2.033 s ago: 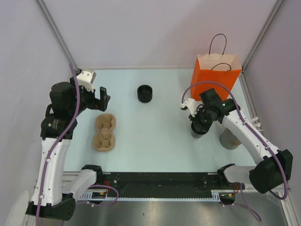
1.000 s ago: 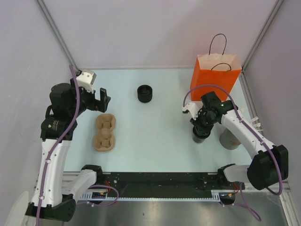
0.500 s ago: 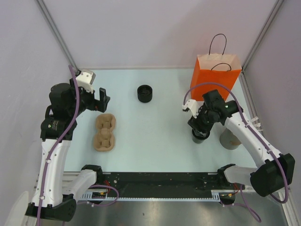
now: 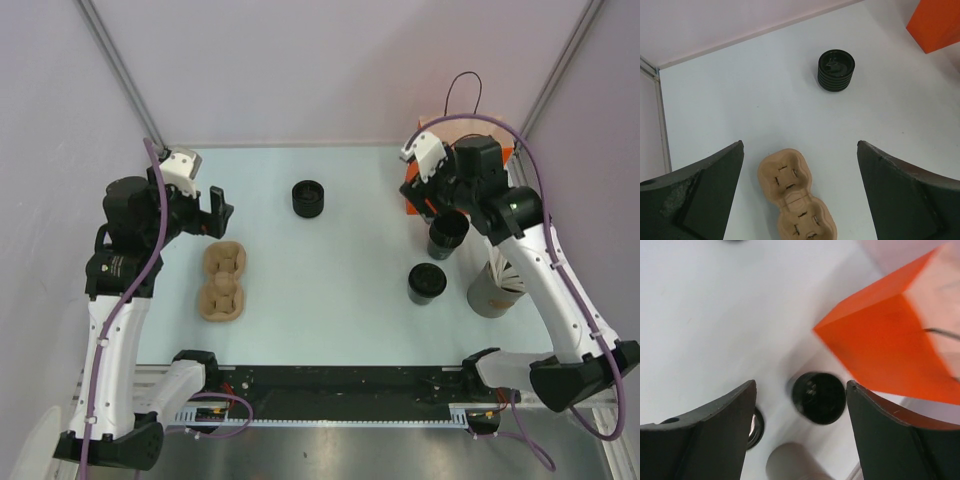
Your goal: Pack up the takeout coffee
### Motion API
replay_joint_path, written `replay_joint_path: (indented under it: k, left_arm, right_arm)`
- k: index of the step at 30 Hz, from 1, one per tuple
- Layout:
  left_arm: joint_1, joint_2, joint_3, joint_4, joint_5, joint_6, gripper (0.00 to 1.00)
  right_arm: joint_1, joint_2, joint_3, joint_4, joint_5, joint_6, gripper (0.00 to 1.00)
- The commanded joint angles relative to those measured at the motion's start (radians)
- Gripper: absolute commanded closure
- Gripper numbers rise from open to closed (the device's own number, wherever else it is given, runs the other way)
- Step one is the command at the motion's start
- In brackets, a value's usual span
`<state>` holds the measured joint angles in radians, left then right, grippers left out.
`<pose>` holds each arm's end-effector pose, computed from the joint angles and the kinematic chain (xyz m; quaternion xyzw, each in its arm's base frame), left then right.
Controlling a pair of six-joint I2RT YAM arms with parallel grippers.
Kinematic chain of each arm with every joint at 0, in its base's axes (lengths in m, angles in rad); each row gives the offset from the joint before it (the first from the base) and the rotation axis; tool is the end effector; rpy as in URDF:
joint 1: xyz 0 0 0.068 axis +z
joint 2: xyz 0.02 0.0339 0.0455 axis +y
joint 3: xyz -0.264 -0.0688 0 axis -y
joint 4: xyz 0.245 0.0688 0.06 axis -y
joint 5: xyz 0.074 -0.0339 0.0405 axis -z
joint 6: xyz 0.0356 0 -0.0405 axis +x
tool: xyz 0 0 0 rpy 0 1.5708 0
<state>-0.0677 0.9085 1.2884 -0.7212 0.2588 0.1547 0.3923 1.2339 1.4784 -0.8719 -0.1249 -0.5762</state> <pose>0.1641 -0.0203 0.4320 0.1639 0.7968 -0.0804 0.5760 0.2242 0.0975 0.4160 -0.4390 0.7736 0.0137 0.4567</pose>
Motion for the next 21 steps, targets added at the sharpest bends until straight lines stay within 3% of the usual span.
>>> replay_joint_path:
  k: [1, 4, 9, 16, 21]
  left_arm:
    - [0.017, -0.023, -0.005, 0.008, 0.022, -0.026, 0.0]
    - [0.025, -0.028, -0.011, 0.008, 0.028, -0.026, 0.0]
    - [0.043, -0.034, -0.017, 0.009, 0.042, -0.029, 0.0]
    - [0.06, -0.037, -0.02, 0.011, 0.053, -0.032, 0.0]
    - [0.065, -0.037, -0.027, 0.016, 0.057, -0.034, 0.0]
  right_arm:
    - [0.003, 0.085, 0.137, 0.232, 0.209, 0.099, 0.24]
    - [0.006, 0.18, 0.229, 0.3, 0.32, 0.139, 0.25]
    - [0.003, 0.413, 0.449, 0.266, 0.441, 0.22, 0.27]
    - [-0.016, 0.672, 0.733, 0.131, 0.499, 0.341, 0.36]
    - [-0.035, 0.745, 0.796, 0.09, 0.499, 0.381, 0.38]
